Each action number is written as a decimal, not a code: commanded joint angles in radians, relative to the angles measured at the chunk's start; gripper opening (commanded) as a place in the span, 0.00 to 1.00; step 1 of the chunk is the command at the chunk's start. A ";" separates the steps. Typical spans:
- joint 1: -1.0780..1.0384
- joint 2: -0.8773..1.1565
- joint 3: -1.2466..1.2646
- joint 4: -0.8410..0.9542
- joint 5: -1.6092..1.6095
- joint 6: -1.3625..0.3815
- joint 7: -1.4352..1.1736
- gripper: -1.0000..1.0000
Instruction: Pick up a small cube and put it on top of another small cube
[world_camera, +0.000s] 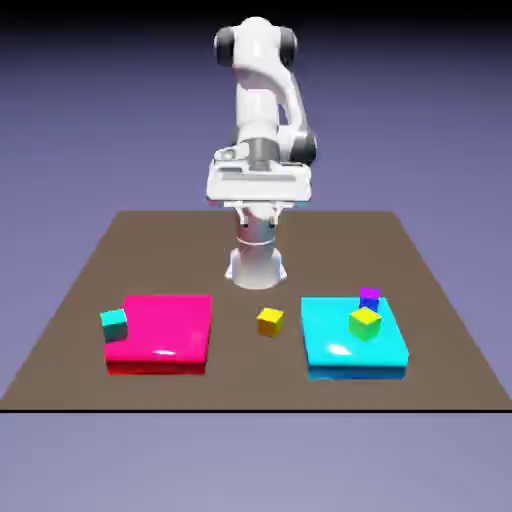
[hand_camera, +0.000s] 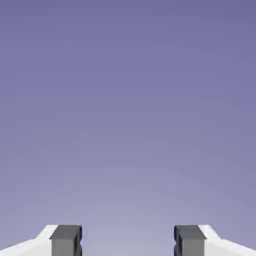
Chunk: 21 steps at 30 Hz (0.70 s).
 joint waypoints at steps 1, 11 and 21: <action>-0.004 0.036 0.025 -0.001 -0.034 -0.042 -0.019 0.50; -0.042 0.399 0.276 -0.012 -0.371 -0.456 -0.203 0.50; -0.043 0.681 0.265 0.003 -0.705 -0.510 -0.113 0.50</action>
